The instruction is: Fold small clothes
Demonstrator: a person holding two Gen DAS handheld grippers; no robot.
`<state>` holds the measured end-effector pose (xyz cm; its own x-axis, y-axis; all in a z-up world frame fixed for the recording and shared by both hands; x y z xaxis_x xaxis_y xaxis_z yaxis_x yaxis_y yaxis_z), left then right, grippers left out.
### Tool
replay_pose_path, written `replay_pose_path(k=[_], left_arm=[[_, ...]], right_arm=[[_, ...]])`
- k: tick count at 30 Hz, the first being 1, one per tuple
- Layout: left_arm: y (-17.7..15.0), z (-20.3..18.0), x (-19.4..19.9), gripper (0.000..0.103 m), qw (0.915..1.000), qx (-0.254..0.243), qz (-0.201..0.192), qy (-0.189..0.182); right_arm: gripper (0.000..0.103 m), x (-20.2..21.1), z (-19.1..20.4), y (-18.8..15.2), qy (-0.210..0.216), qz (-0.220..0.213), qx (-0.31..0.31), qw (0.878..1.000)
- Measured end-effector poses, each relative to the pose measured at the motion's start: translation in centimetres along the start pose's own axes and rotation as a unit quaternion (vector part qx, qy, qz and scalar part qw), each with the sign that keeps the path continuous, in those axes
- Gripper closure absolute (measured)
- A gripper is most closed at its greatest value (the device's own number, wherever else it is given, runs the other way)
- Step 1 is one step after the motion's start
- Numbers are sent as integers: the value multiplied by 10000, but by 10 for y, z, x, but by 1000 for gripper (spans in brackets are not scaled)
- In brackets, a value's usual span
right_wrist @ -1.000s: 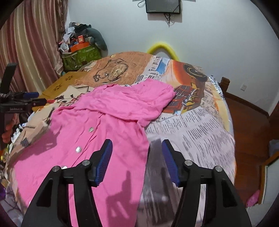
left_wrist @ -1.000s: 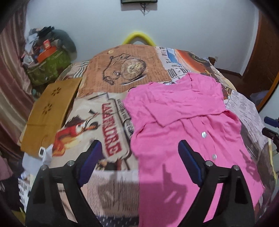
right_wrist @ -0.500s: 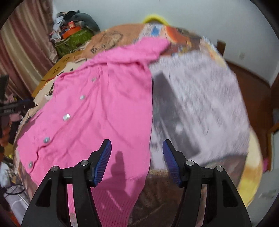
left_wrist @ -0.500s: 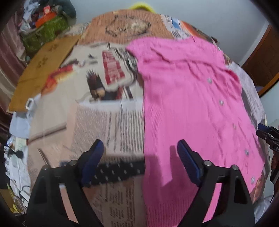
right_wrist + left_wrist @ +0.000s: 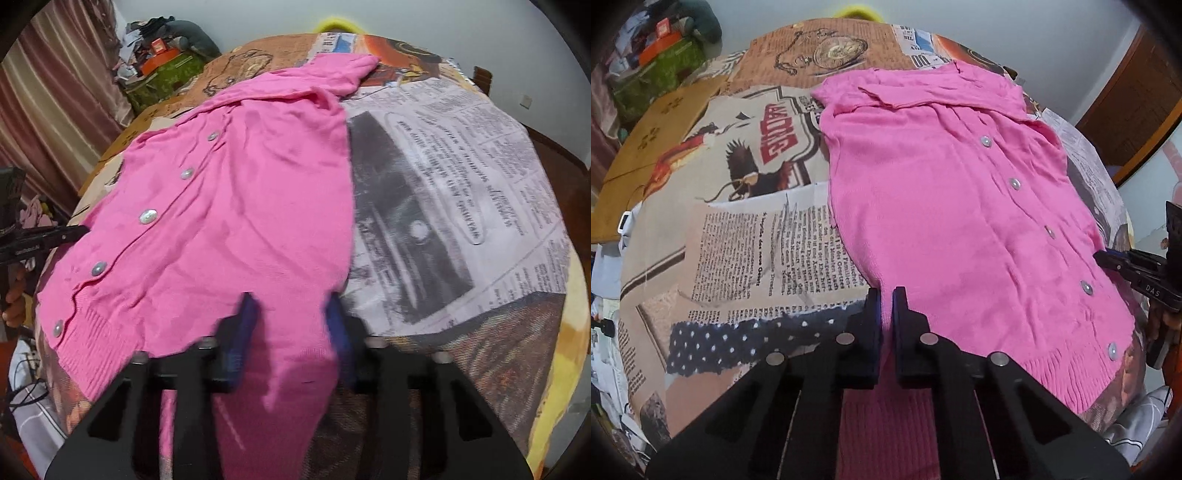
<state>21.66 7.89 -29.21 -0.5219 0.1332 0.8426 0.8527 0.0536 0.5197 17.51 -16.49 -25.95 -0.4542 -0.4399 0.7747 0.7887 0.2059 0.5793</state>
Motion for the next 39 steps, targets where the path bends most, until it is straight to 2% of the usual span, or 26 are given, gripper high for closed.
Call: replay_pose_path(k=[1,8,16,24,29,33,39], left_arm=[[1,-1,1,98,10000,-21,-34,47],[31,-2,33,98,9977,-80,-668,99],[86,-2,57,98,9917,-79,-1278,130],[148,3,51,98,9858,-111,-1642,338],[183,20,20,98,9859,46,-1609,466],[203,41,-23,98,9888,217,-1329,638],[207,65,-80,98,9929,338,-866,739]], right_arm=[[97,0,2,0,36,0,18,10000],[99,15,8,13,128,-386,78,9991],[99,45,11,61,218,-1123,118,9934],[99,44,1,117,186,-1558,176,9875],[99,26,-10,149,121,-1637,200,9862],[99,-3,-21,174,36,-1549,216,9877],[99,-52,-46,193,-93,-1240,79,9922]])
Point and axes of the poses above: each gripper's, at about its wrist camera, not at the fingertips, and x roughly against the way its jaws point, z to its left, y to its top, the point moved 4 cm from there along -x, roughly the way its jaws point, and after that the axes turned 6 degrees about -z, right-handed, at the moved point
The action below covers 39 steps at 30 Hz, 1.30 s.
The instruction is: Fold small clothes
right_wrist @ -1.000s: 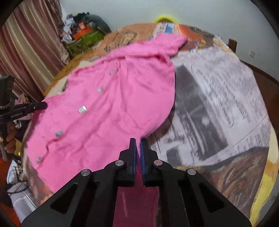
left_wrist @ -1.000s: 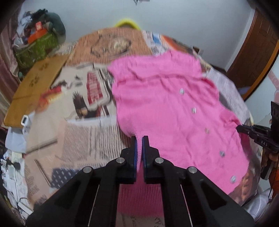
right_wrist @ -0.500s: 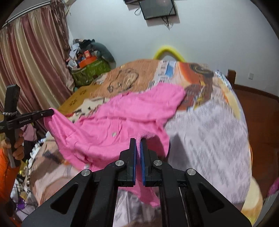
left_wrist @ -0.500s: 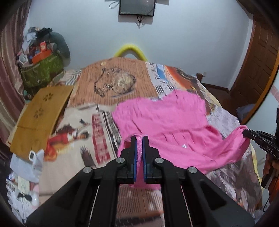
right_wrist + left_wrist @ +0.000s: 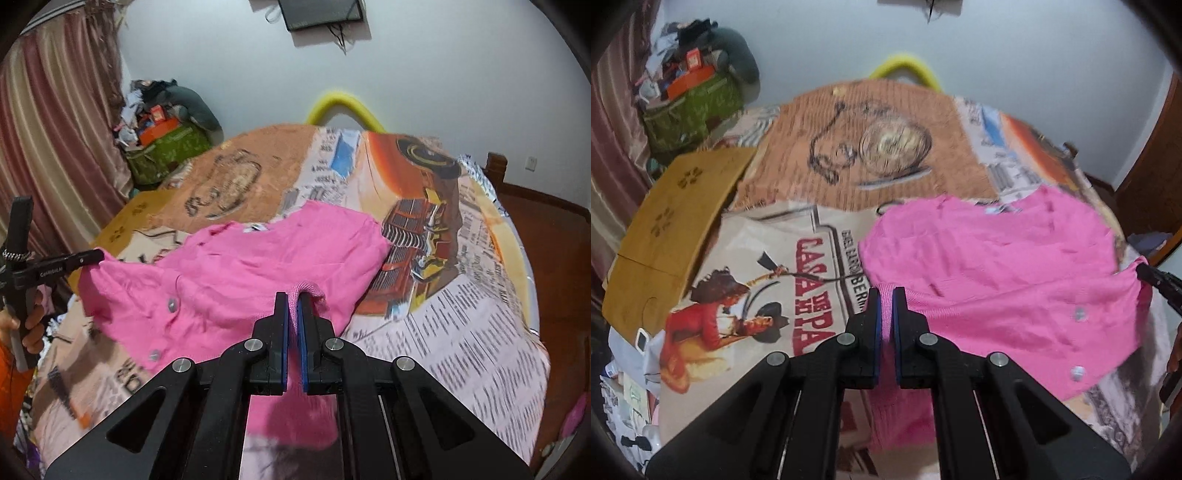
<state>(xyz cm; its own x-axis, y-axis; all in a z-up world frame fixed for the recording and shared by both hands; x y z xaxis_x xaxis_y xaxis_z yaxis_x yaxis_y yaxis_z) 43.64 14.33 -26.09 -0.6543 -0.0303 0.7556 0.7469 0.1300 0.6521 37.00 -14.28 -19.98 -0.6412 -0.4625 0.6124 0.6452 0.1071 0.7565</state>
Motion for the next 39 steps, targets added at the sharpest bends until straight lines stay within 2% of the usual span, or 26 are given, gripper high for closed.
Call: replay_pose_path(k=[5,7,9,11,16,20,26,33,35,36,37,39], left_arm=[[-11,5,-21,97,9997,30,245,0],[-13,8,-20,88,9994,120,335,-55],[-13,13,-15,85,9991,210,343,-123],[-13,18,-4,81,9992,249,289,-107],[-21,27,23,68,9991,302,158,-252],[-37,31,25,67,9981,407,342,-307],[-58,32,7,67,9936,689,736,-511],[-65,20,-9,67,9922,660,879,-586],[-66,19,-9,74,9918,707,858,-630],[-66,18,-9,85,9909,755,860,-710],[-66,18,-8,92,9898,828,862,-772],[-65,17,-5,96,9906,843,811,-713]], right_arm=[[98,-24,-9,-12,-68,331,-49,9994],[98,-24,-10,-15,-63,381,-28,9993],[97,-19,-10,-16,-21,392,-17,9992],[94,-12,-10,-16,-16,404,-49,9992],[75,18,-10,-15,-93,210,46,9997],[73,37,-13,-25,-128,198,72,9997],[73,44,-15,-45,-107,356,-78,9993],[73,25,-8,-66,-44,650,-223,9976],[73,21,-8,-69,43,659,-305,9973],[73,19,-7,-70,86,656,-312,9973],[79,19,-6,-70,108,634,-315,9974],[92,20,-4,-70,195,629,-321,9973]])
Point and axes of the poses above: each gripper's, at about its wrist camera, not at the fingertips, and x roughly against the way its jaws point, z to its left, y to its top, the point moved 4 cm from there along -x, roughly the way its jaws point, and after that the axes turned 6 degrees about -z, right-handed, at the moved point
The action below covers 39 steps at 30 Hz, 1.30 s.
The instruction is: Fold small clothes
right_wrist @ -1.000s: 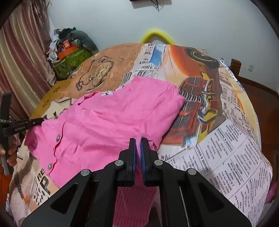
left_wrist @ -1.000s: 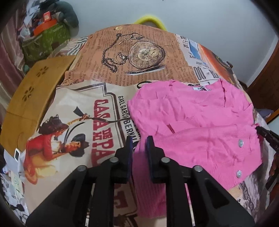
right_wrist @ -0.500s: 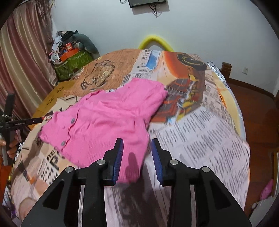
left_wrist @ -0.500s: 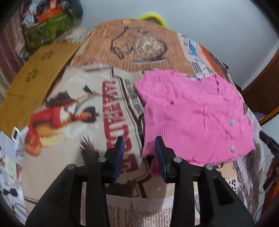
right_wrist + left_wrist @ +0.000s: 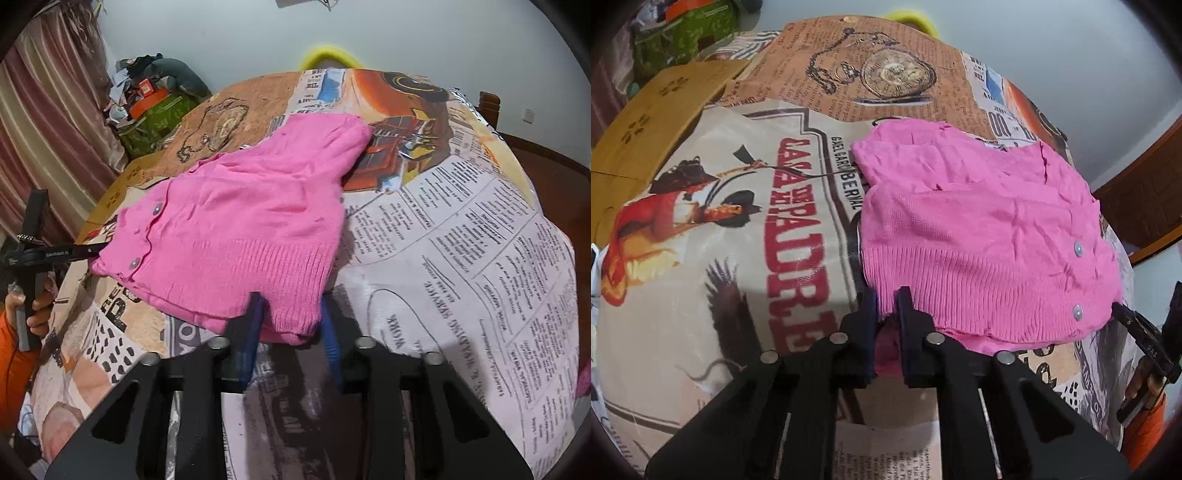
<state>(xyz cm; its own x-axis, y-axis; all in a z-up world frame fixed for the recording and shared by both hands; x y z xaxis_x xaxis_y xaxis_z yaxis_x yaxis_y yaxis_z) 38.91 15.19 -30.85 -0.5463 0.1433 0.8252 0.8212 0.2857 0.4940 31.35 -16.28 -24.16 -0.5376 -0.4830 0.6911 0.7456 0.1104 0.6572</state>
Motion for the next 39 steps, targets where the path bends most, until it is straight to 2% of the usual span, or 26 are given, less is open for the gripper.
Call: replay_pose_path(k=[6,10,19,28,39], left_arm=[[3,-8,22,97,9988,-239,-355,242],[14,-14,49,97,9968,-343,-690,220],[37,-34,81,97,9905,-620,-1202,261],[40,-44,77,97,9876,-785,-1306,376],[10,-40,73,97,9902,-806,-1084,348]], right_arm=[[95,16,9,5,-31,-206,251,9995],[95,26,15,12,-97,-311,544,9980],[95,34,5,33,-130,-643,318,9973],[95,31,1,38,-229,-697,370,9966],[94,34,0,28,-250,-557,429,9972]])
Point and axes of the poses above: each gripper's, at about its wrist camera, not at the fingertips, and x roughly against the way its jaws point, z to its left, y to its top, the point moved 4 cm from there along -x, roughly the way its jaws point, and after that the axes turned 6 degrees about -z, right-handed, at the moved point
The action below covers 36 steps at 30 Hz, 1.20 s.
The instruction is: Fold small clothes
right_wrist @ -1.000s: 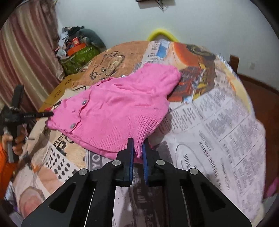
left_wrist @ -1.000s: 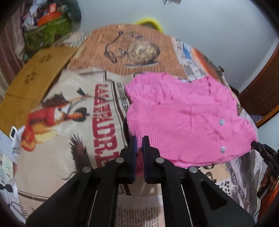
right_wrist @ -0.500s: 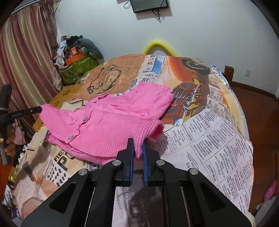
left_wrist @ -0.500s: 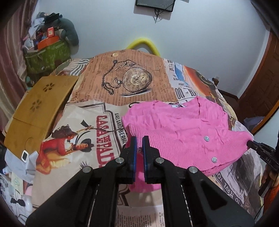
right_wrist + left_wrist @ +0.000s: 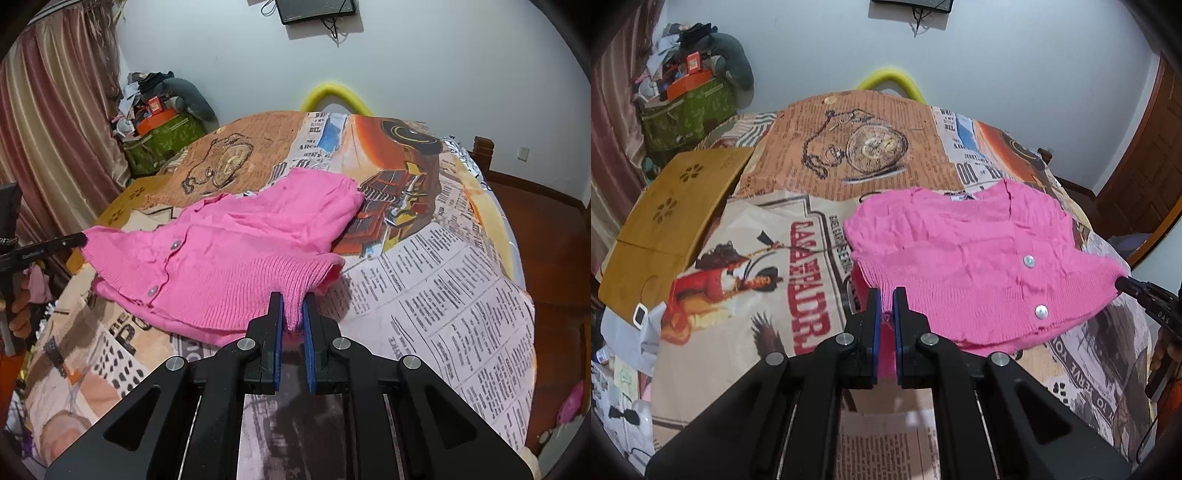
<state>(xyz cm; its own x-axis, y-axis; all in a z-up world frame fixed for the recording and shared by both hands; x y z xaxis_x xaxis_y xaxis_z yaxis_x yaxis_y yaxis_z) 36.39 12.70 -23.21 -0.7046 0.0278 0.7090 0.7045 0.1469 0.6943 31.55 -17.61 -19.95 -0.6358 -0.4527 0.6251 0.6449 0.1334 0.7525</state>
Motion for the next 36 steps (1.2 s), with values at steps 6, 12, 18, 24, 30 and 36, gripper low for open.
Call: replay_pose_path(k=[6,12,18,24,30,36], left_arm=[[-4,0,7,97,10000,23,-30,23],[7,-4,15,97,9998,-33,-180,16],[32,-10,13,97,9992,-101,-394,54],[55,-23,14,97,9979,-186,-620,-26],[65,-41,25,97,9959,-317,-820,-224],[58,-52,27,97,9958,-456,-749,-265]], right_arm=[[94,13,-2,2,-25,-174,-71,9998],[98,17,0,2,25,-176,73,9998],[101,13,0,16,219,-327,-28,9992],[96,6,3,16,194,-194,-95,9996],[71,-8,-3,-15,-37,212,-85,9997],[76,-22,-13,-29,-19,320,-290,9991]])
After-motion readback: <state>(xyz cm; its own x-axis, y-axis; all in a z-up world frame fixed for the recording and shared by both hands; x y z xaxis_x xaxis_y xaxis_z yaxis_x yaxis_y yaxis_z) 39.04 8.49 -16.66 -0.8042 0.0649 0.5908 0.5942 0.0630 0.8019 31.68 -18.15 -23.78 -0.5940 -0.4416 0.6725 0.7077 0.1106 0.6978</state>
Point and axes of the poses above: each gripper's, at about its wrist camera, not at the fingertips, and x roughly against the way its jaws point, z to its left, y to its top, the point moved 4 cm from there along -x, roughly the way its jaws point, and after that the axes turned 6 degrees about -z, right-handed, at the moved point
